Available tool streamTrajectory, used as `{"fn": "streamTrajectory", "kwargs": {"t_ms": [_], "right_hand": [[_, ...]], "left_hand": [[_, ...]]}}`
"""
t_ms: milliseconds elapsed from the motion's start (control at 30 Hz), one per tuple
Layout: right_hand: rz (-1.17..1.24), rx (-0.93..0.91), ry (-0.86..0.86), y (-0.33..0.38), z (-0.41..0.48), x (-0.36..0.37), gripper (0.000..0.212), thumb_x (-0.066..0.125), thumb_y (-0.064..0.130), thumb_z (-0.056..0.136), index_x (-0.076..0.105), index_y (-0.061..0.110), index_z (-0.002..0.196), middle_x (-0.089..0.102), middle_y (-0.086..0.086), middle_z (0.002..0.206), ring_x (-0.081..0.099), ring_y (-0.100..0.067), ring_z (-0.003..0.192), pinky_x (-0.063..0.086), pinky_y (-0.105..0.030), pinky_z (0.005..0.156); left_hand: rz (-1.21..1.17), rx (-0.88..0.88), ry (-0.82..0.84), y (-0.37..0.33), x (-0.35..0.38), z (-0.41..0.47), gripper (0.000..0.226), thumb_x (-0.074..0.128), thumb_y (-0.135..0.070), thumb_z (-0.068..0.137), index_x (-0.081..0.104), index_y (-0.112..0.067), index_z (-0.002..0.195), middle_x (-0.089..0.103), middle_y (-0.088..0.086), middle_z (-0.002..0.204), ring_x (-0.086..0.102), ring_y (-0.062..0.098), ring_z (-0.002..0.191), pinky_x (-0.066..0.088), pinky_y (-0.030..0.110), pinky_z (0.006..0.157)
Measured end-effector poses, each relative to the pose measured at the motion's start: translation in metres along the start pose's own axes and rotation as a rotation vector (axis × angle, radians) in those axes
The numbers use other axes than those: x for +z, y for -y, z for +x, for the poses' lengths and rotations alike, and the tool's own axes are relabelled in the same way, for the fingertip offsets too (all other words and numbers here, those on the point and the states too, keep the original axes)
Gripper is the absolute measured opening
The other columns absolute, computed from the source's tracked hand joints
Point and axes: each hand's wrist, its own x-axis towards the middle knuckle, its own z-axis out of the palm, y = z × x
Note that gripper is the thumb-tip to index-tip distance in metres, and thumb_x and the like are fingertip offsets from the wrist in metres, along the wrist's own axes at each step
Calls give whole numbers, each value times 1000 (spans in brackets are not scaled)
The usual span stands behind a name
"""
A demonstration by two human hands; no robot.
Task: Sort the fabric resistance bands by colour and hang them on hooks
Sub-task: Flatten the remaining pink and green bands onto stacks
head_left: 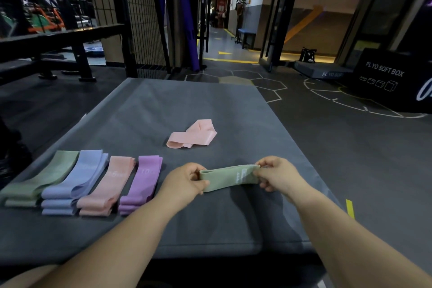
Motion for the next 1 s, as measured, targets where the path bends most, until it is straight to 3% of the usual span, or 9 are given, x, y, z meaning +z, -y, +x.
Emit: {"fn": "streamTrajectory", "kwargs": {"t_ms": [100,200,300,400,500,600,800,900,1000], "right_hand": [[96,26,35,1,0,1,13,58,4,88,61,16,87,66,-4,68,66,-16,60,46,-21,48],[174,16,45,1,0,0,19,51,3,90,60,18,84,69,-5,74,66,-17,66,45,-21,51],[182,-17,56,-2,0,0,15,53,14,94,61,21,83,67,-3,81,64,-16,71,45,-24,58],[-83,-108,-16,-9,3,1,8,65,28,89,61,25,83,68,-1,84,64,-17,76,50,-29,67],[-334,-180,-48,-13,1,4,6,63,31,90,57,29,90,64,4,86,60,-15,80,46,-25,66],[-545,-259,-72,-17,-1,9,10,57,27,92,57,28,102,62,3,99,60,-21,93,49,-33,79],[-627,-335,-115,-23,-1,14,24,57,21,91,60,20,115,52,0,122,52,-25,113,44,-33,93],[-677,-410,-66,-25,0,15,46,51,16,93,48,26,138,42,6,147,38,-21,136,33,-33,110],[-777,-432,46,-26,1,17,55,38,14,98,32,29,151,24,10,160,17,-12,149,19,-33,120]], "left_hand": [[-103,6,16,0,-1,1,23,67,-1,82,67,-22,91,72,-1,83,63,10,70,49,23,65],[-80,74,2,1,-2,2,30,68,1,80,68,-27,89,73,-8,93,68,9,85,53,23,78],[79,124,45,-2,-3,-1,36,54,3,84,64,-30,93,67,-22,94,63,-5,85,44,4,73],[211,153,87,-2,0,-2,34,52,-4,87,61,-36,96,62,-27,94,61,-6,86,41,1,71],[341,175,99,1,3,-1,23,56,-19,91,65,-38,100,66,-21,100,62,1,96,49,19,86],[499,221,88,5,3,-2,22,53,-27,93,67,-38,106,68,-20,101,59,3,97,48,28,88],[573,458,4,12,8,1,25,58,-18,91,68,-28,112,61,-19,118,44,9,112,31,19,103],[574,478,91,18,11,3,42,49,-14,95,53,-25,135,45,-14,144,31,9,137,14,12,109],[649,489,205,22,13,4,47,37,-12,100,41,-27,145,34,-14,153,22,7,145,11,14,113]]}}
